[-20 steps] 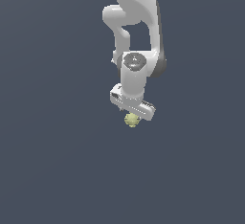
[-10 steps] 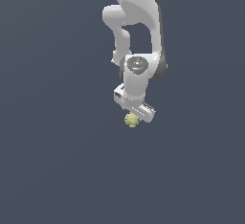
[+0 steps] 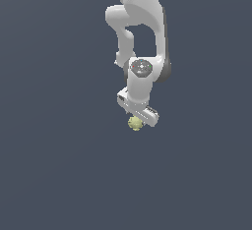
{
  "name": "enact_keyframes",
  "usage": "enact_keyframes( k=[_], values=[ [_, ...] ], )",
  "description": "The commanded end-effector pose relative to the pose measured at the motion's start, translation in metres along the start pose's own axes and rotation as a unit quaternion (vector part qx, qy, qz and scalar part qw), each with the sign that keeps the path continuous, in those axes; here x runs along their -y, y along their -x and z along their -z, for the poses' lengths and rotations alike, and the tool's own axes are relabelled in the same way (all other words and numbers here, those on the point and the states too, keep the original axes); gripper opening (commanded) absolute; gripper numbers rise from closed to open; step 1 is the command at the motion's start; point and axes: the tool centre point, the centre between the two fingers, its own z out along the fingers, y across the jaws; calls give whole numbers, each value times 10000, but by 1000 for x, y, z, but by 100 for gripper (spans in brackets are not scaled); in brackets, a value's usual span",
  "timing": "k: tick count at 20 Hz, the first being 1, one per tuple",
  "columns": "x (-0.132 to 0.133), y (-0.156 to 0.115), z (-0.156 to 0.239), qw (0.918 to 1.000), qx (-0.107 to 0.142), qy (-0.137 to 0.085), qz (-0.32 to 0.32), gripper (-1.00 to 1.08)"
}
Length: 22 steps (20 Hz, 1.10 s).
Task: Pick up the object and move it to a goal position.
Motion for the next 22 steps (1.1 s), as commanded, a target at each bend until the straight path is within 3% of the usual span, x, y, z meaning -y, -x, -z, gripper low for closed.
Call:
enact_keyframes(
  k=[1, 13, 14, 22],
  values=[
    [0, 1, -7, 10000, 3, 4, -1, 100],
    [0, 1, -46, 10000, 2, 4, -18, 100],
    [0, 1, -46, 10000, 2, 4, -18, -100],
    [0, 1, -46, 10000, 2, 4, -18, -100]
  ],
)
